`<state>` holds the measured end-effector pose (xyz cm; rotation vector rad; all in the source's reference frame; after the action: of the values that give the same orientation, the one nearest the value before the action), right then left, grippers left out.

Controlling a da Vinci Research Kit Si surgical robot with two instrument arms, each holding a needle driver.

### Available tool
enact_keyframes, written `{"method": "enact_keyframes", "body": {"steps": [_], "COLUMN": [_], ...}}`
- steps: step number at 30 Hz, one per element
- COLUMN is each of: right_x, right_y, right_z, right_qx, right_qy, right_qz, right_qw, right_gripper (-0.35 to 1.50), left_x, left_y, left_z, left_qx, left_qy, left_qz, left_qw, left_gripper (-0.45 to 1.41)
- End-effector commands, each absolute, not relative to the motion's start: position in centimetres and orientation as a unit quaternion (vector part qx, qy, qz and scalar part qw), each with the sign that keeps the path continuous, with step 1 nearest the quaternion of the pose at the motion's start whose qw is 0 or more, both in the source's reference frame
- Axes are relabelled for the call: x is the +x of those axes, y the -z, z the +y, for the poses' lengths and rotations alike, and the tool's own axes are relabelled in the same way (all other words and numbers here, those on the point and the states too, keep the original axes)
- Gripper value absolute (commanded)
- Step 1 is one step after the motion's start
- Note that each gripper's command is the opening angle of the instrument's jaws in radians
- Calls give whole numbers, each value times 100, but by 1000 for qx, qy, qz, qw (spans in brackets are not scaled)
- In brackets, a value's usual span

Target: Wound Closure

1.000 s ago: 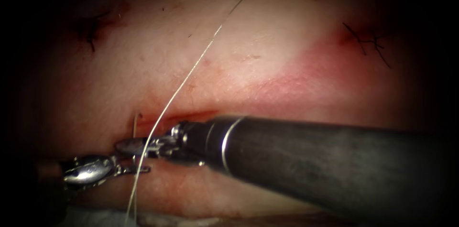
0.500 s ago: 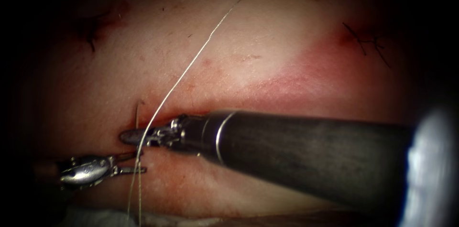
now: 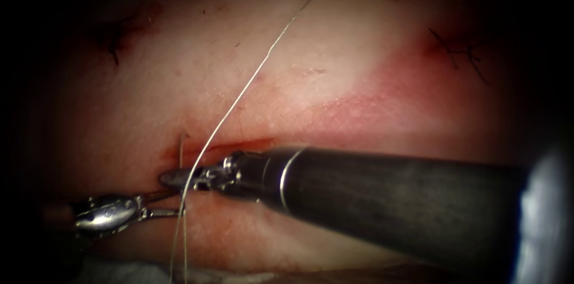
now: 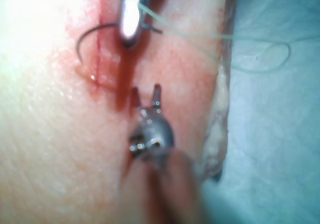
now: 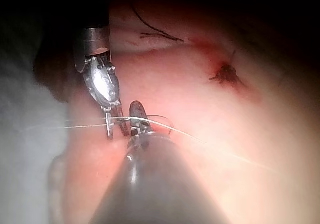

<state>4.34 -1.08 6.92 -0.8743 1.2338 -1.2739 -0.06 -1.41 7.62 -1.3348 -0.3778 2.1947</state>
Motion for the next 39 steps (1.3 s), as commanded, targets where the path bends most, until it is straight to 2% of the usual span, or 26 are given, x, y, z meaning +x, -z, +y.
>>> {"method": "enact_keyframes", "body": {"steps": [1,28,31,39], "right_x": [440,443,440,439], "right_y": [-700,-715,-729,-732], "right_z": [-114,-112,-109,-111], "right_qx": [-369,-370,-362,-354], "right_qy": [538,544,535,530], "right_qz": [522,509,513,519], "right_qw": [550,555,566,570], "right_gripper": [-35,-35,-35,-35], "left_x": [-12,-13,-15,-20], "left_y": [-768,-765,-756,-794], "left_z": [-149,-151,-135,-130], "left_qx": [-495,-495,-493,-494], "left_qy": [-813,-813,-812,-816], "left_qz": [-143,-143,-145,-131], "left_qw": [269,270,276,270], "left_gripper": [27,24,15,9]}}
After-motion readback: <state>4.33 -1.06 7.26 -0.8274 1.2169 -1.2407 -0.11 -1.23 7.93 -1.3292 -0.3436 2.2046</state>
